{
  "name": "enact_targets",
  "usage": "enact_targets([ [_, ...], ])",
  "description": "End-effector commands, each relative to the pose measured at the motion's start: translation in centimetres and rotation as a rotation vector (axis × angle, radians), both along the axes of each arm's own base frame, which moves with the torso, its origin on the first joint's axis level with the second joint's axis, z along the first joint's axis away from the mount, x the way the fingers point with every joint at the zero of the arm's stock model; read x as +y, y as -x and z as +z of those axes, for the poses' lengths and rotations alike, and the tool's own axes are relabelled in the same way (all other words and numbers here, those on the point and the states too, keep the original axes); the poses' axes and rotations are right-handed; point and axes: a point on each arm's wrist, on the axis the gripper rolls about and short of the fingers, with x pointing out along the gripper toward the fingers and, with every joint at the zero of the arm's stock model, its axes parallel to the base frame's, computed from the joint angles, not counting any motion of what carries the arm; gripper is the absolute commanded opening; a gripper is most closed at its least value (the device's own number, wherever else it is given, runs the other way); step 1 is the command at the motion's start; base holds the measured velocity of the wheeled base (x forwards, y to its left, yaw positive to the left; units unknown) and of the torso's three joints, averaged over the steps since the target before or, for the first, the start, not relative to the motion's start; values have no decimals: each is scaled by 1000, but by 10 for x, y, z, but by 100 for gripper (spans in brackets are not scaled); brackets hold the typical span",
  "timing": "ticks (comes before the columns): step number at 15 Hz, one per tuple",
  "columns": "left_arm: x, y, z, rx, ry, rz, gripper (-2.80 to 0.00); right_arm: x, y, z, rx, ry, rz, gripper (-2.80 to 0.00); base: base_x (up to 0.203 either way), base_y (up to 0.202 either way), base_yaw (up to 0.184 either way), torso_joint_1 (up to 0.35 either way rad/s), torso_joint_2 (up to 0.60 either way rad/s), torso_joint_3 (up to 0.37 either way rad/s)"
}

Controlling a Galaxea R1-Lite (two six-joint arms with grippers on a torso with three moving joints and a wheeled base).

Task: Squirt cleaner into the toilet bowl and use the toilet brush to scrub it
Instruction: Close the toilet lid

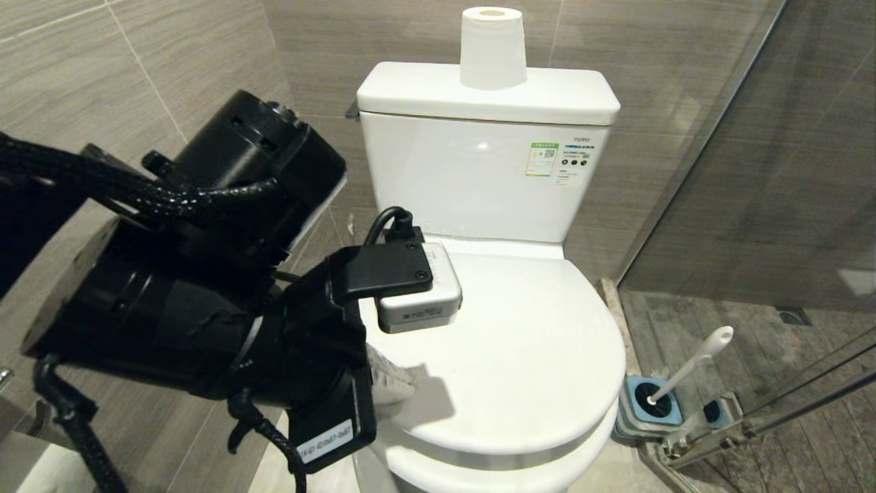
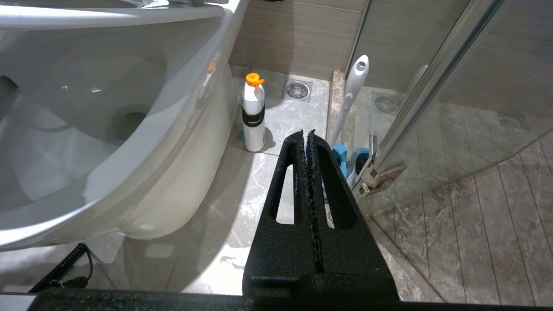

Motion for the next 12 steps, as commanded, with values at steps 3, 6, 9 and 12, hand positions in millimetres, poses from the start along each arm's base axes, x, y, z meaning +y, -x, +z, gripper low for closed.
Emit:
enact_targets([
  [3,-13,-7,-19,74,-36,-37,-280,0,0,0,0,1,0,-280,0,0,0,0,0,0],
  [6,-20,-12,-32,101,-76,-36,-280,0,0,0,0,1,0,-280,0,0,0,0,0,0],
  [9,-26,-15,-41,109,-107,-44,-280,0,0,0,-2,1,0,-280,0,0,0,0,0,0],
  [12,-31,-15,-54,131,-141,-58,-280,0,0,0,-2,1,2,-280,0,0,0,0,0,0],
])
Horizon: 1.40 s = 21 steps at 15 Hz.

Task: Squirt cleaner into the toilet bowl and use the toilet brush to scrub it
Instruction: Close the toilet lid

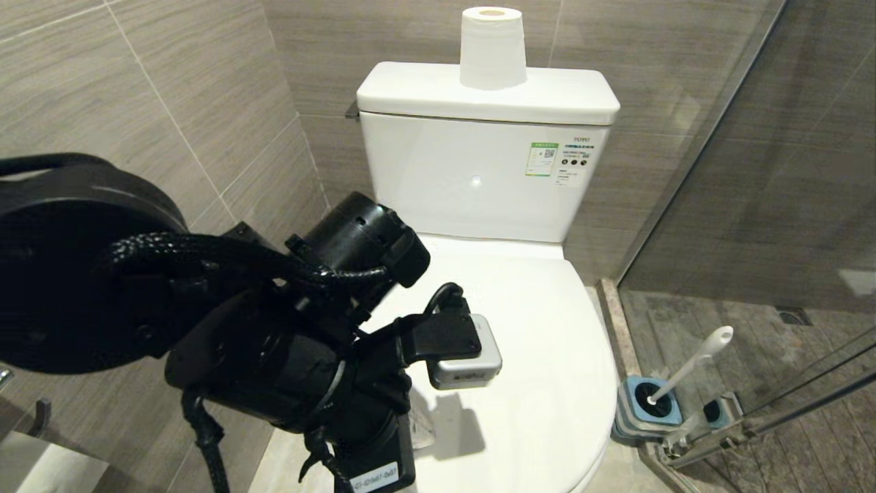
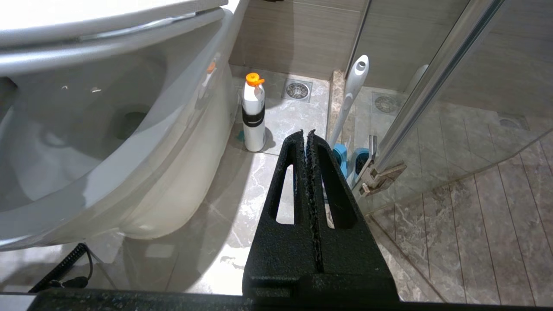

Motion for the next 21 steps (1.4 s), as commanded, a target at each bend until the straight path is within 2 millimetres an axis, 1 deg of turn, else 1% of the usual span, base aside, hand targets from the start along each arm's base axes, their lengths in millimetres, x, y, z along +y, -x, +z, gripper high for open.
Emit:
enact_targets([
  [1,-6,0,-15,32,-43,-17,-280,0,0,0,0,1,0,-280,0,0,0,0,0,0],
  [4,-15,-1,-32,22,-45,-25,-280,0,0,0,-1,1,0,-280,0,0,0,0,0,0],
  [8,-25,-1,-54,-77,-63,11,-280,0,0,0,-1,1,0,-280,0,0,0,0,0,0],
  [14,-26,2,-72,-145,-136,58,-280,0,0,0,0,1,0,-280,0,0,0,0,0,0],
  [18,-31,6,-93,-166,-129,47,-280,0,0,0,-1,1,0,-280,0,0,0,0,0,0],
  [21,-36,7,-101,-164,-132,35,-280,0,0,0,0,1,0,-280,0,0,0,0,0,0],
])
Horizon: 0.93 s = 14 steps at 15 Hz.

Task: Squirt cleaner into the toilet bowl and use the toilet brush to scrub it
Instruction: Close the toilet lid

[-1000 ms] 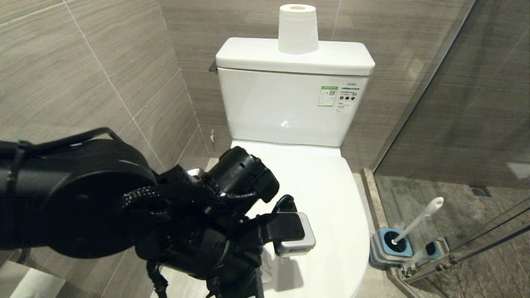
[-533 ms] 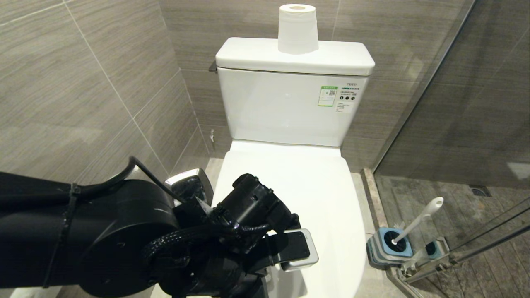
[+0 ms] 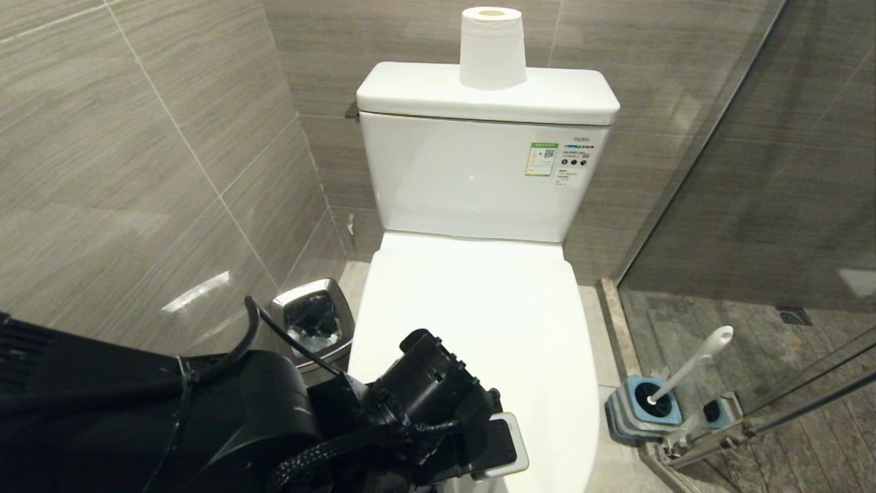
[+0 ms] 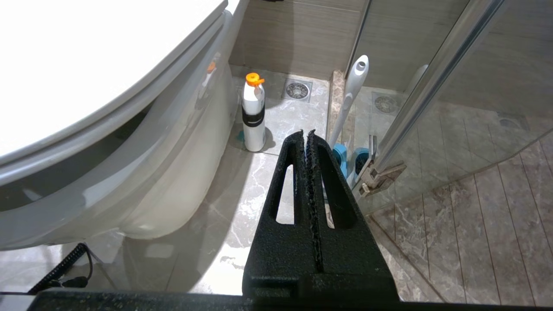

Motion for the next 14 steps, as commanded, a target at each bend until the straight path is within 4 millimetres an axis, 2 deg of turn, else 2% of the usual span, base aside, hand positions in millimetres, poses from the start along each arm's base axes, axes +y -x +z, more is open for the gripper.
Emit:
enact_targets([
  [1,-6,-1,-10,1,-5,-9,-280,0,0,0,0,0,-1,-280,0,0,0,0,0,0],
  [6,-25,-5,-35,-39,38,4,-280,0,0,0,0,0,-1,-280,0,0,0,0,0,0],
  [14,-28,-6,-41,-39,22,11,-280,0,0,0,0,0,-1,-280,0,0,0,0,0,0],
])
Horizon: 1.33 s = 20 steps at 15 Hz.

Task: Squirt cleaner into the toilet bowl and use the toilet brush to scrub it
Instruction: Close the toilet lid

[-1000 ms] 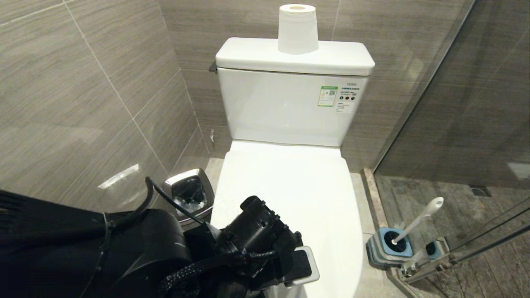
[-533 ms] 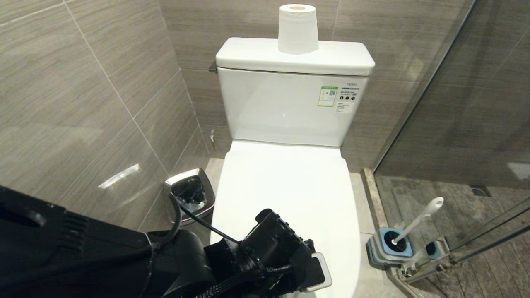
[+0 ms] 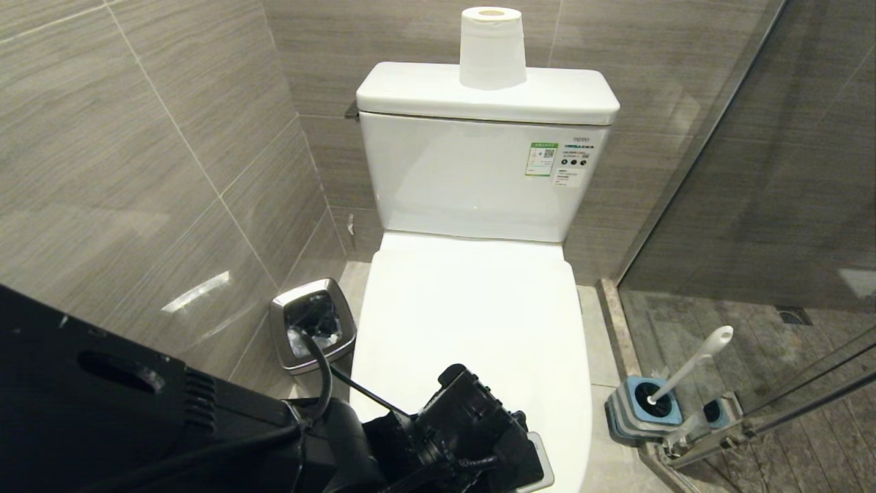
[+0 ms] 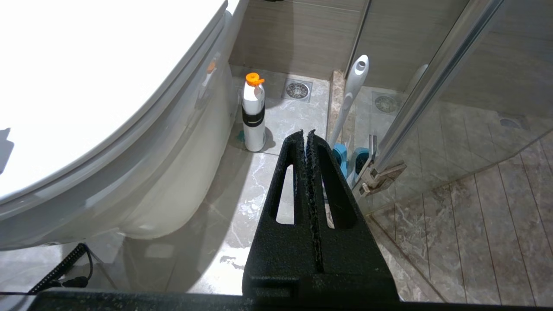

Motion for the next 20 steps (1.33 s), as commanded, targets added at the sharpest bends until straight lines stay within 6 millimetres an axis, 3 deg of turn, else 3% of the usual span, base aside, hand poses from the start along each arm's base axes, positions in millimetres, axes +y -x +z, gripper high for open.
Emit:
enact_targets([
  [1,0,0,0,-5,-3,3,-280,0,0,0,0,1,0,-280,0,0,0,0,0,0],
  [5,0,-1,7,-33,15,37,-280,0,0,0,-1,1,0,-280,0,0,0,0,0,0],
  [8,6,2,30,-88,65,59,-280,0,0,0,0,1,0,-280,0,0,0,0,0,0],
  [15,33,4,146,-256,297,131,-280,0,0,0,0,1,0,-280,0,0,0,0,0,0],
  [18,47,-13,196,-327,396,206,-280,0,0,0,0,1,0,-280,0,0,0,0,0,0],
  [20,63,-41,224,-392,463,308,-280,0,0,0,0,1,0,-280,0,0,0,0,0,0],
])
